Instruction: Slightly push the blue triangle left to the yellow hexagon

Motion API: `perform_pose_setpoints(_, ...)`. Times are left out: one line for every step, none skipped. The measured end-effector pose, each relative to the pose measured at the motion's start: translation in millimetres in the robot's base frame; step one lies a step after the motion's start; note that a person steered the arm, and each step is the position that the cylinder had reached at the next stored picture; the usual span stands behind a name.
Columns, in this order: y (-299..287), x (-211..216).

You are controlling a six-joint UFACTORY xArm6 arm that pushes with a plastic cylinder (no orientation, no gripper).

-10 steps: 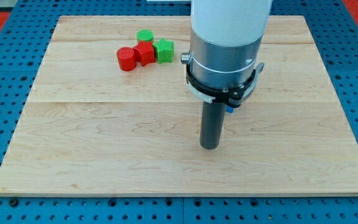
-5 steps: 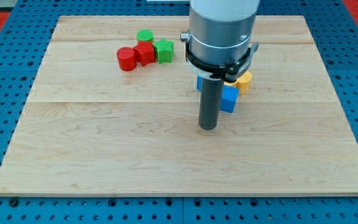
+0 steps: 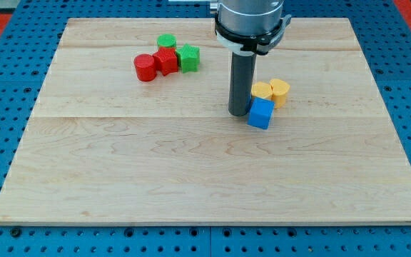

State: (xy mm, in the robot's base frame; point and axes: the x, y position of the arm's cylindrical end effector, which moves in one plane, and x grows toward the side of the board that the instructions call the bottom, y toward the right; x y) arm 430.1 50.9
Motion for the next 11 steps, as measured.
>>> perform_pose_setpoints(-3, -1)
perform_pose_setpoints(-7, -1)
perform_pose_setpoints(-13, -1)
perform_pose_setpoints(-20, -1)
perform_pose_setpoints(-27, -1)
perform_pose_setpoints(-32, -2)
perform_pose_setpoints(-36, -2)
perform_pose_setpoints(-38, -4)
perform_pose_setpoints(-39, -4)
perform_pose_setpoints(-37, 2)
perform_pose_setpoints(0, 59)
